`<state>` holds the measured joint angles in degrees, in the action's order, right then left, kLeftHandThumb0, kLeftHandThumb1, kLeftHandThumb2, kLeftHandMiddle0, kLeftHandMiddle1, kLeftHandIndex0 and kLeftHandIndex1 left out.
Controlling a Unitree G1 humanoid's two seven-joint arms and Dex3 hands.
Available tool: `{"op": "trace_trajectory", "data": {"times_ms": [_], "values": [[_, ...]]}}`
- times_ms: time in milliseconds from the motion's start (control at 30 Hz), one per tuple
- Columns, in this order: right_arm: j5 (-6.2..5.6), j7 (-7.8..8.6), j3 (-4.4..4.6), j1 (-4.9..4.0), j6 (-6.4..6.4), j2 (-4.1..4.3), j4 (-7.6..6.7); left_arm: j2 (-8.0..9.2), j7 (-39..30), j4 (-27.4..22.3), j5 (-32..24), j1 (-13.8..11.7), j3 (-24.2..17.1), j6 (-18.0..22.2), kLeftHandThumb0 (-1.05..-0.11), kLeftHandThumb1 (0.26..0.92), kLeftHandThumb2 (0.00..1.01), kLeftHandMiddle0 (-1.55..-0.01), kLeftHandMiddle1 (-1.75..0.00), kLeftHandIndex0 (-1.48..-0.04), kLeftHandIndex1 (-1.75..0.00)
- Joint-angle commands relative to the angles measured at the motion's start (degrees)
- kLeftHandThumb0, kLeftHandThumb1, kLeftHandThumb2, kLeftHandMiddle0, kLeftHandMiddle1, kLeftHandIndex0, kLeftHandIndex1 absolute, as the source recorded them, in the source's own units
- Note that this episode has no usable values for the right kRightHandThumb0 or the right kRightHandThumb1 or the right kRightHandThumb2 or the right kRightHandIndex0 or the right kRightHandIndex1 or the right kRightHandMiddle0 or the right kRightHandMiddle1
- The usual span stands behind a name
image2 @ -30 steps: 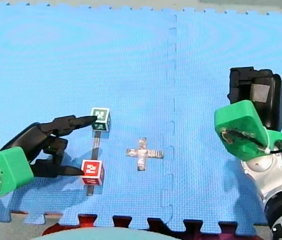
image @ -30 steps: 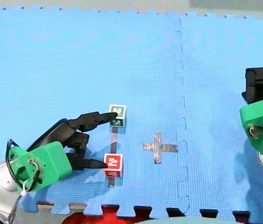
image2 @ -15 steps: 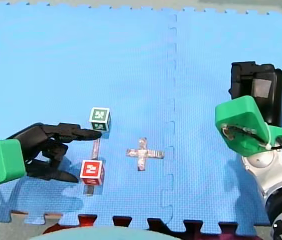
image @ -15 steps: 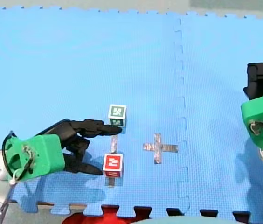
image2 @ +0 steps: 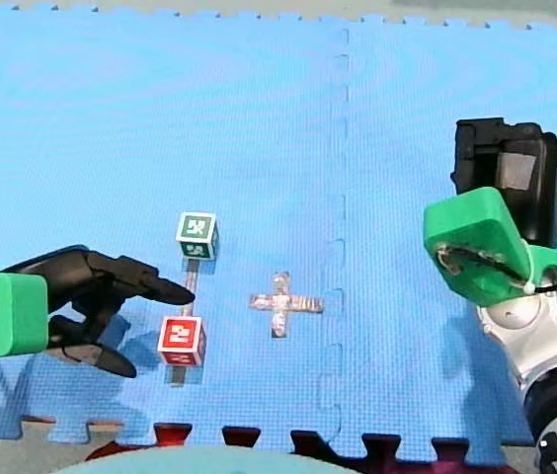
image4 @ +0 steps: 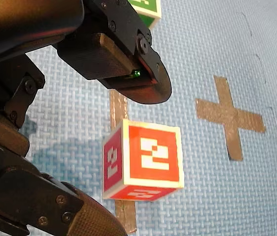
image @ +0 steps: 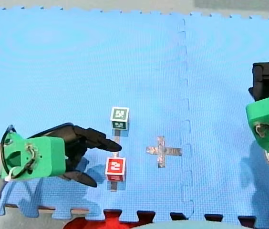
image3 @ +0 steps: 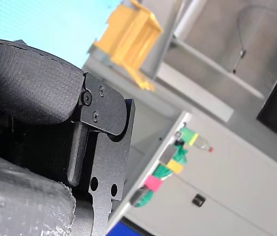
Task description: Stack cube left
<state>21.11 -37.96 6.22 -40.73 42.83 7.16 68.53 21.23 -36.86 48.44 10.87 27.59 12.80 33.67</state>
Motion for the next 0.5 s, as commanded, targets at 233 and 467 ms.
{"op": "trace_trajectory", "data": {"times_ms": [233, 467], "values": [[-0.14, -0.08, -0.10, 0.21, 0.38, -0.02, -0.12, 0.56, 12.08, -4.46, 7.70, -3.00, 1.89, 4.05, -0.769, 0.698, 0.01, -0.92, -1.75, -0.75, -0.04], [-0.13, -0.04, -0.12, 0.39, 0.58, -0.02, -0.13, -0.15, 20.02, -8.50, 12.87, -6.05, 3.46, 2.68, -0.811, 0.708, 0.01, -0.93, -1.75, -0.77, -0.03]]}}
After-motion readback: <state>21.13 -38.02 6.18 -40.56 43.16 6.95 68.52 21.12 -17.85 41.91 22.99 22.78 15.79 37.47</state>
